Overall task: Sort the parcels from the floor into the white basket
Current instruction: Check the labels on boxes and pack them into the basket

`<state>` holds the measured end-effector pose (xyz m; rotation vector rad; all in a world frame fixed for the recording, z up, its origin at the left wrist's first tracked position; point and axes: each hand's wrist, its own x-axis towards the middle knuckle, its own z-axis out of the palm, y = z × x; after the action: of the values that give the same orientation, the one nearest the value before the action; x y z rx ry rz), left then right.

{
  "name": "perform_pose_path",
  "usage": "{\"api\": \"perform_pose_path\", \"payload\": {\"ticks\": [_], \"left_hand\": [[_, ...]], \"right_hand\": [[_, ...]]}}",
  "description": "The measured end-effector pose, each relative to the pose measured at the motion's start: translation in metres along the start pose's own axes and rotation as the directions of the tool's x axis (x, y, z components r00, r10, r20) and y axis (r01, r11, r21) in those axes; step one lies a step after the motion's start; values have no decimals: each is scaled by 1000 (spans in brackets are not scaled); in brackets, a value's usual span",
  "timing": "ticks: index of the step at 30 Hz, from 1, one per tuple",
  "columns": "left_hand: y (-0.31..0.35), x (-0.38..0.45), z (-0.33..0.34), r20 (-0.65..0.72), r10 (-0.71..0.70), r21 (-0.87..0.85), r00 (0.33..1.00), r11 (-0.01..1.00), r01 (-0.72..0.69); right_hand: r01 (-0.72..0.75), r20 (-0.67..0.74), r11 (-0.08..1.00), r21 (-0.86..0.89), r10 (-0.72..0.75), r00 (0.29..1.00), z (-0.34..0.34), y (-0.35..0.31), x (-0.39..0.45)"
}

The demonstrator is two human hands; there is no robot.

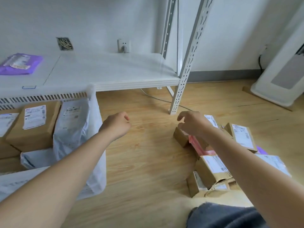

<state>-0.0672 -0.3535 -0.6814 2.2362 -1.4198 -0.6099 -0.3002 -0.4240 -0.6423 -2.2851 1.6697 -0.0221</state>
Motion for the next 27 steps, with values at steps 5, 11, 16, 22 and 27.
{"api": "perform_pose_path", "payload": {"ticks": [5, 11, 16, 22, 27], "left_hand": [[39, 5, 41, 40, -2, 11, 999, 1000, 1], [84, 17, 96, 109, 24, 27, 994, 999, -27], [109, 15, 150, 230, 20, 32, 973, 999, -28], [122, 6, 208, 368, -33, -33, 929, 998, 48], [135, -15, 252, 502, -104, -211, 859, 948, 238]], "right_hand": [[-96, -10, 992, 87, 97, 995, 0, 68, 10], [-215, 67, 955, 206, 205, 976, 11, 134, 21], [-346, 253, 922, 175, 297, 921, 44, 195, 5], [-471, 292, 860, 196, 408, 865, 81, 243, -6], [-482, 263, 794, 371, 408, 874, 101, 245, 8]]}}
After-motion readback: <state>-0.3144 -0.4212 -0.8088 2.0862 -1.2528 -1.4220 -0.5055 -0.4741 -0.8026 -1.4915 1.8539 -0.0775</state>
